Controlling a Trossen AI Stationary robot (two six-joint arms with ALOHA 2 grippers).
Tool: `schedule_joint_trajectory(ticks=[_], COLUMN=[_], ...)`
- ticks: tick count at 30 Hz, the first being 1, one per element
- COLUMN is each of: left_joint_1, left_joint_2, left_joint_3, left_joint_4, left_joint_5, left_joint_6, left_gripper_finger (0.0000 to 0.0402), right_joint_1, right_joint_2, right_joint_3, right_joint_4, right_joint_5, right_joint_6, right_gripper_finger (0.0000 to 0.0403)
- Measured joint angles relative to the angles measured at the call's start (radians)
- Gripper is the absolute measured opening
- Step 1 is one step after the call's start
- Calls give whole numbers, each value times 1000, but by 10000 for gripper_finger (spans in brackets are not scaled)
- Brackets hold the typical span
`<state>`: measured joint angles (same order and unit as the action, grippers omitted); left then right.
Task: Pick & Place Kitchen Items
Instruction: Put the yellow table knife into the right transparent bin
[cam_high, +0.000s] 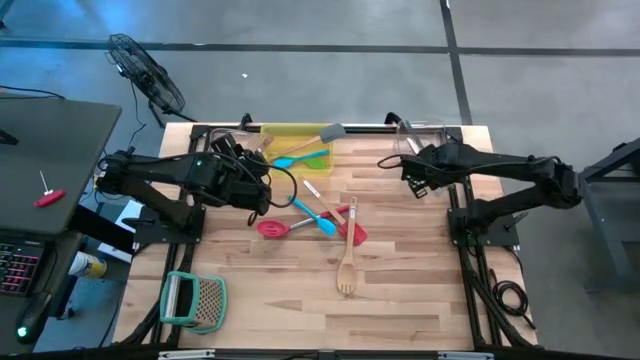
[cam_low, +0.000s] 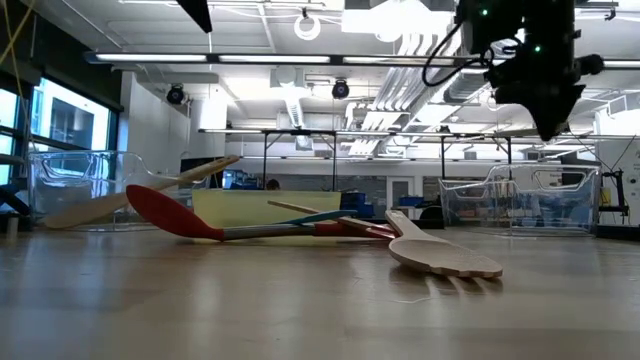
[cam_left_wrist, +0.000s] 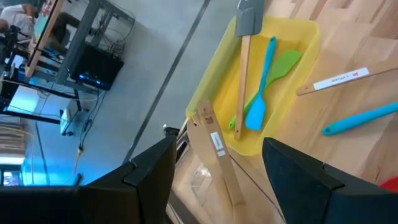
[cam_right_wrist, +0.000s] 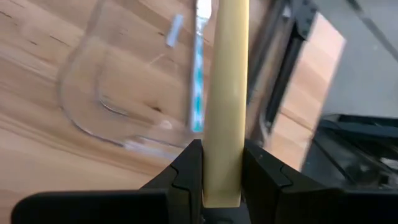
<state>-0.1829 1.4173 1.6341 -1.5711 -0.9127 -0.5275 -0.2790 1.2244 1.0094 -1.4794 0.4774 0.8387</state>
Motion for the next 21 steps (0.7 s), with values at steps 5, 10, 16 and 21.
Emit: schedule_joint_trajectory(ticks=[5, 10, 16, 21], left_joint_1=[0, 0, 0, 0], left_joint_2=[0, 0, 0, 0], left_joint_3=[0, 0, 0, 0], left_joint_4=[0, 1, 1, 7], left_joint_5=[0, 0, 1, 1], left_joint_6=[-1, -1, -1, -1], left_gripper_finger=[232, 232, 232, 232], right_joint_1=[-47, -77, -120, -172], right_joint_2=[0, 0, 0, 0], right_joint_3=[-12, -12, -39, -120], right_joint_4=[90, 99, 117, 179], right_joint_5=[-43, -54, -68, -114], right_joint_6=[-81, -107, -116, -142], right_gripper_finger=[74, 74, 74, 74])
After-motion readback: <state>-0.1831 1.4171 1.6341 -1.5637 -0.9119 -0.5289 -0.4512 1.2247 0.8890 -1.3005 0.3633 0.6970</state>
